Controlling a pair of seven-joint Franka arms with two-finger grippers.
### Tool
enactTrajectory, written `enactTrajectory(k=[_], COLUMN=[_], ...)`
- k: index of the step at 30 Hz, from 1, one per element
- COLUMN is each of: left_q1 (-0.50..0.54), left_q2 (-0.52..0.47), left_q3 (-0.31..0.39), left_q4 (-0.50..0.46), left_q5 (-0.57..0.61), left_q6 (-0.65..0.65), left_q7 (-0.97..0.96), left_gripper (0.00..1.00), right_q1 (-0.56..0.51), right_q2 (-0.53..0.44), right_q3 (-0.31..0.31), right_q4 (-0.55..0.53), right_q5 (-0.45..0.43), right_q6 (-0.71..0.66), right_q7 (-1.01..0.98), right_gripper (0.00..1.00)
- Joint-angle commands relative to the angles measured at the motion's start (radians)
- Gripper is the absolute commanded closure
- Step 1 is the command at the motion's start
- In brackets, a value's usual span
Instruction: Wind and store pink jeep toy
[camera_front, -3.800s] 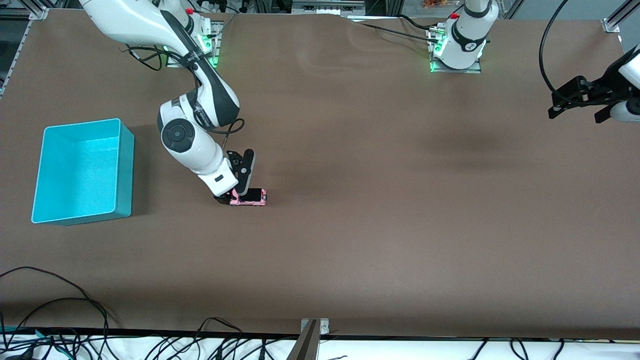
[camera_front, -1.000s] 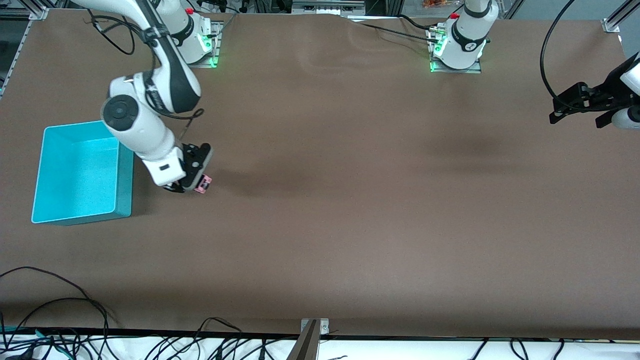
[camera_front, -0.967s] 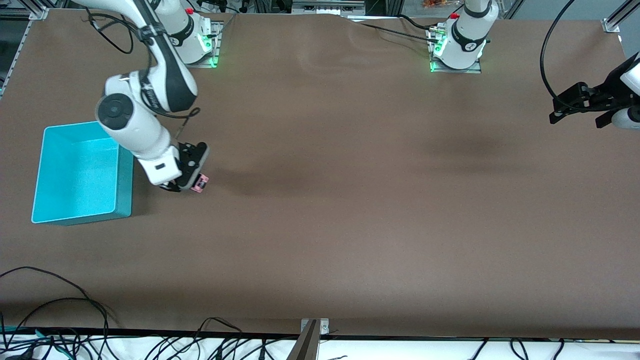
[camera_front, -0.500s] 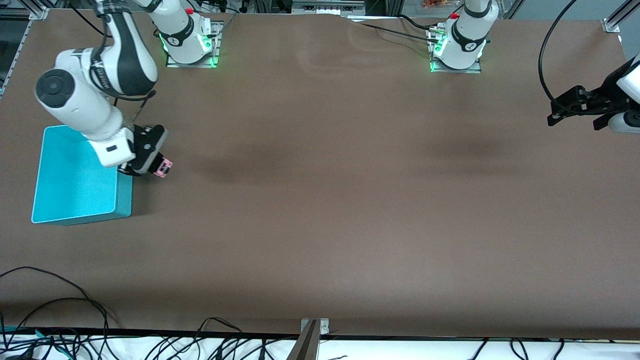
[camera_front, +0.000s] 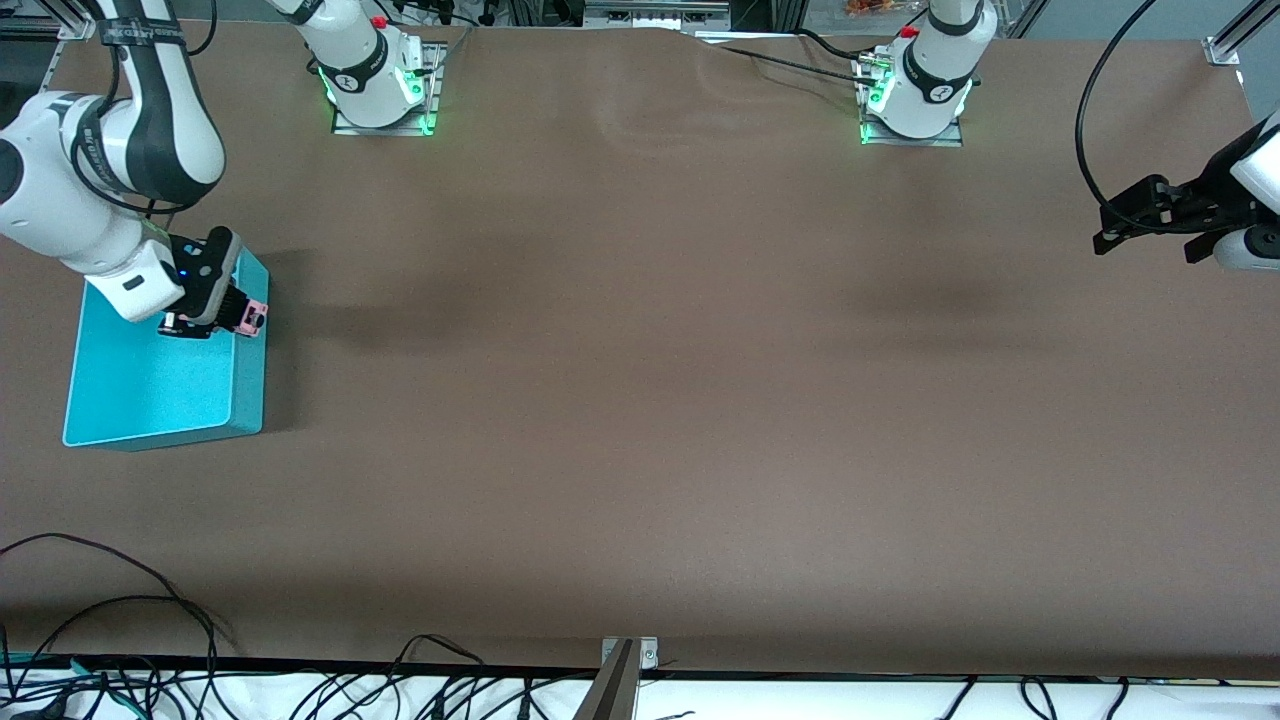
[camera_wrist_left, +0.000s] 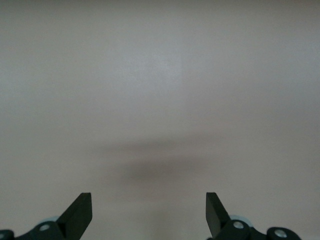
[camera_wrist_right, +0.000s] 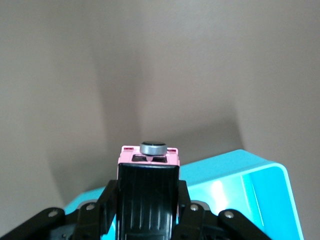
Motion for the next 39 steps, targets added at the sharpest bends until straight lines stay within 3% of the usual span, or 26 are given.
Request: enactTrajectory(k=[1,7,19,32,39], left_q1=[0.004,0.007,-0.003,0.007,0.007], left_q2=[0.02,0.017,0.04,0.034,0.033], left_q3=[-0.002,0.0,-0.006,0.0,0.0], left_q4=[0.036,0.036,0.036,0.07,0.07], left_q5=[-0.007,-0.005,-0.007,-0.002,-0.004], left_q6=[-0.002,-0.002,-0.002,-0.01,-0.011], left_q7=[-0.006,-0.006,-0.008,-0.006,-0.006], left_gripper=[0.0,0.0,0.0,0.0,0.0], right_q1=[0.002,0.002,0.002,-0.047,-0.051], right_q2=[-0.031,-0.021,0.02,0.115,0.17], right_q3=[-0.047,-0.103,-0.198,-0.216,-0.216], right_q4=[-0.028,-0.034,-0.067,-0.073,-0.071], right_q5=[0.02,0.021,0.02,0.021,0.075], right_q6=[-0.001,0.0,0.026,0.072,0.121], right_q7=[-0.186,-0.341,-0.462,-0.525,-0.557], right_gripper=[0.61,0.61,0.61,0.61,0.61])
